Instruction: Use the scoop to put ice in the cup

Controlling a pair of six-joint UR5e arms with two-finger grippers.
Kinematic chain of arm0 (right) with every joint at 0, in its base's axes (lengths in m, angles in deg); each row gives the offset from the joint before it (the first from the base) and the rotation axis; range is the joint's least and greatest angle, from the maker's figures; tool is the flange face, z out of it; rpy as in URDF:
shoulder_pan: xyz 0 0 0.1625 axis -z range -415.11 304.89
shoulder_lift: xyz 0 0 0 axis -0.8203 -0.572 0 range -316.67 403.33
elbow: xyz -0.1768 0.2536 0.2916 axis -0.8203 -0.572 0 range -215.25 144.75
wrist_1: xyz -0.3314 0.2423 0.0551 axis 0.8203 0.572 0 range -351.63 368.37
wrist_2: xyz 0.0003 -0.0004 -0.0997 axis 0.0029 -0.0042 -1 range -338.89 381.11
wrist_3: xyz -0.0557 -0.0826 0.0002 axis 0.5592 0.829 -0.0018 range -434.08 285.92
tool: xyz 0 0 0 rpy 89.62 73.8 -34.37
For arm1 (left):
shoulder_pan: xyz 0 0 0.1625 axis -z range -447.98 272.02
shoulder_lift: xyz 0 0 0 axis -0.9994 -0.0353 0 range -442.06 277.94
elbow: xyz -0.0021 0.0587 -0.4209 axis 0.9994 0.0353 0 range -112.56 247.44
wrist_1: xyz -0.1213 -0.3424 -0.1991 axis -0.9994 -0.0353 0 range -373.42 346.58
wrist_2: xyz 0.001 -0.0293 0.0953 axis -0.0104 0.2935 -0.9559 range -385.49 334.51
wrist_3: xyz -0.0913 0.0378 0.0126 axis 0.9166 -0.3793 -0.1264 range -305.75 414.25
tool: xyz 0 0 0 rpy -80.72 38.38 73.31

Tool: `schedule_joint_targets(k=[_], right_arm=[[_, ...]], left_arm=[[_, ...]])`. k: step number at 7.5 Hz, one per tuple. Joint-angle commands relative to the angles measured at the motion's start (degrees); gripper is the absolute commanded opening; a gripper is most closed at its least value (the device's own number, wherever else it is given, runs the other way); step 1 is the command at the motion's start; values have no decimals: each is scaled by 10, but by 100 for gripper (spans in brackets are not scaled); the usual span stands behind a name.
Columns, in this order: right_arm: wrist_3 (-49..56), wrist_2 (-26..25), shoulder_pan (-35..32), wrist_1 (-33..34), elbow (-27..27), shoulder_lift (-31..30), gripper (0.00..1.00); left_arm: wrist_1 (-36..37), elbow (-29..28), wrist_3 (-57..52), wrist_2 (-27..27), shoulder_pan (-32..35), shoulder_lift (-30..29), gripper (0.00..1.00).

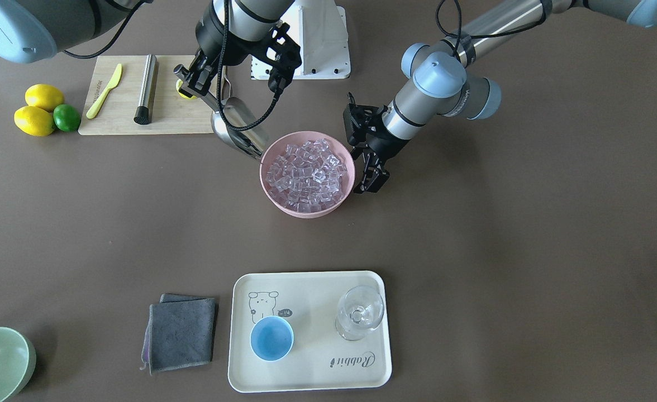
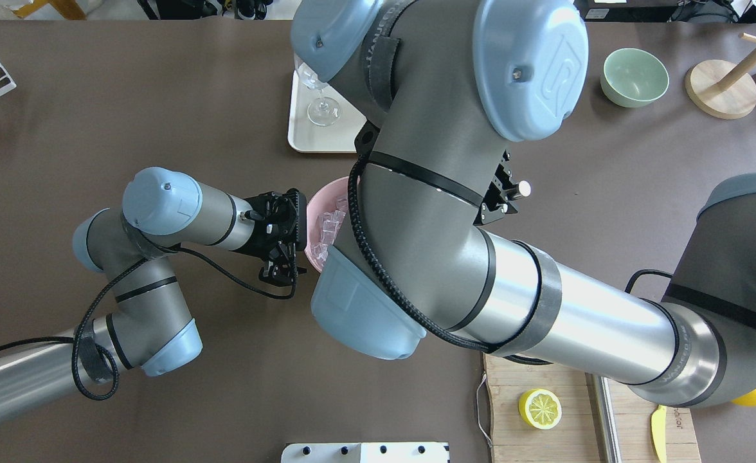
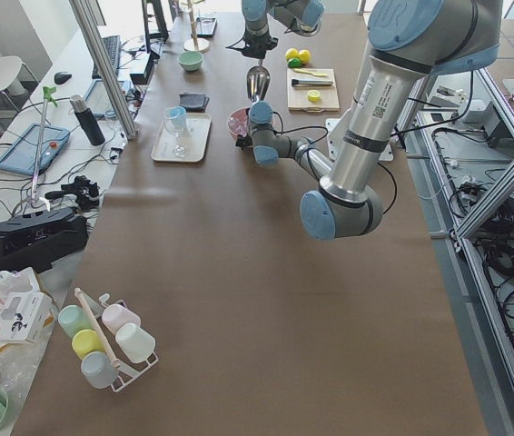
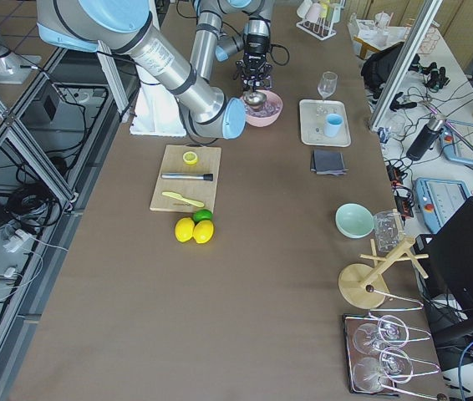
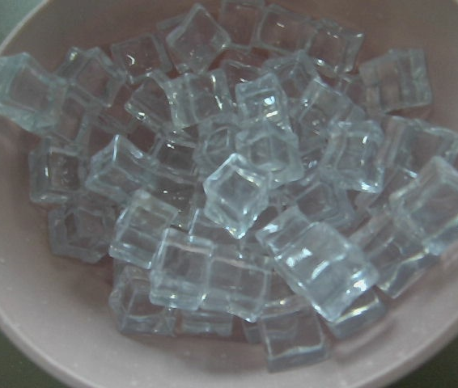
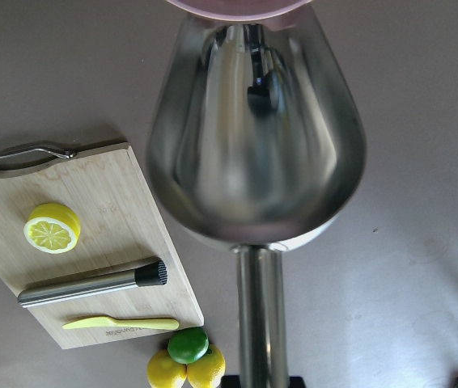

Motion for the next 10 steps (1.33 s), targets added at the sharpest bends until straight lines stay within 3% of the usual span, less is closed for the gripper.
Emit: schedule_joint_targets(k=[1,5,8,10], right_arm=[[0,-19,18,0,-59,28,0],[0,-49,49,-41,-147,48,0],[-2,-55,50,-75,-178,50,0],[-9,-54,51,-95,-181,49,0]], left_arm=[[2,0,1,2,6,3,99],[4,-4,1,3,15,3,99],[-4,-11,83,2,12,3,99],[-16,-14,81,1,3,3,99]])
